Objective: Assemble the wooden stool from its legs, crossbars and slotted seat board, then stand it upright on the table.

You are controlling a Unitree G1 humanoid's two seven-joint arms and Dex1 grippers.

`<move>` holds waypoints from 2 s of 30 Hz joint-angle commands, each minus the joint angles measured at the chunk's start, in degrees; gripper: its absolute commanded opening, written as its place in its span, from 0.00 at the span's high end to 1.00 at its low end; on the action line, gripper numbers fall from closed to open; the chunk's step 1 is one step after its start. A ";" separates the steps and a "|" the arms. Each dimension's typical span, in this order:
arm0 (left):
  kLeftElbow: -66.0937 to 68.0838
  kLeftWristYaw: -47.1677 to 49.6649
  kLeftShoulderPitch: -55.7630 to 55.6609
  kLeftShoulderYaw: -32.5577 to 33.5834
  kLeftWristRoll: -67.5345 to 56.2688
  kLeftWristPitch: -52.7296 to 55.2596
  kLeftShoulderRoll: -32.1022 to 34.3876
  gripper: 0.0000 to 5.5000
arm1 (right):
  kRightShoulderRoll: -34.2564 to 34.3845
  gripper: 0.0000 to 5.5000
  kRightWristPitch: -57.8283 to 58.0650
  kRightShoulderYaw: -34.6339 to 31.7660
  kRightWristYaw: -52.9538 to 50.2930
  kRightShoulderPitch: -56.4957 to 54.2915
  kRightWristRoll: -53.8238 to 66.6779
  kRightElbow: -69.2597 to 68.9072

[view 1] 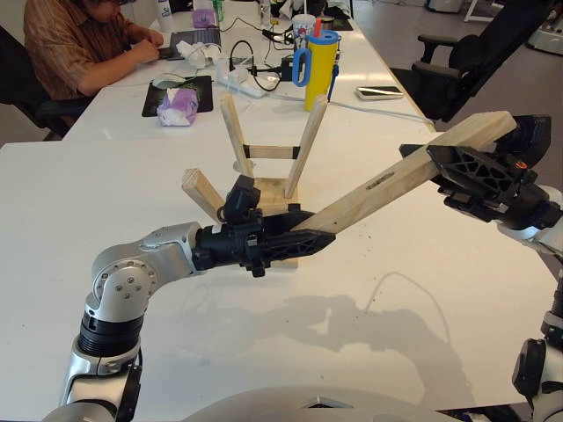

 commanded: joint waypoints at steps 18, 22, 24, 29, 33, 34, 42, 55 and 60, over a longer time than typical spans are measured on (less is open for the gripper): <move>11.72 -1.65 11.90 -13.52 38.35 -19.04 5.03 0.30 | 3.06 0.63 -25.88 17.52 16.27 -6.08 -41.26 7.16; 16.02 -2.69 11.43 -18.20 46.63 -22.50 5.19 0.30 | 4.77 0.63 -31.69 20.41 20.11 -7.78 -47.13 11.71; 17.94 -2.98 11.21 -19.27 49.09 -22.83 5.23 0.30 | 5.84 0.63 -34.37 21.94 21.79 -8.54 -49.75 13.20; 22.15 -3.84 9.90 -22.26 54.59 -22.13 6.01 0.30 | 8.16 0.63 -38.29 23.77 24.40 -9.52 -53.95 16.78; 22.87 -4.79 9.34 -23.01 55.45 -20.69 6.24 0.30 | 8.24 0.63 -41.43 25.69 26.30 -10.04 -57.83 18.50; 22.87 -4.98 9.47 -22.96 55.40 -20.35 6.26 0.30 | 8.04 0.63 -42.33 26.28 26.67 -10.35 -59.00 18.54; 22.70 -5.23 10.40 -23.28 55.49 -19.53 5.92 0.30 | 7.08 0.63 -46.15 29.09 27.07 -13.24 -64.71 14.37; 24.60 -3.47 10.49 -23.51 56.11 -20.07 3.65 0.30 | 7.55 0.63 -49.70 40.58 36.10 -24.09 -75.21 19.53; 25.92 -3.45 9.84 -23.85 56.76 -20.67 2.65 0.30 | 9.41 0.63 -50.66 42.08 36.91 -26.05 -76.48 22.59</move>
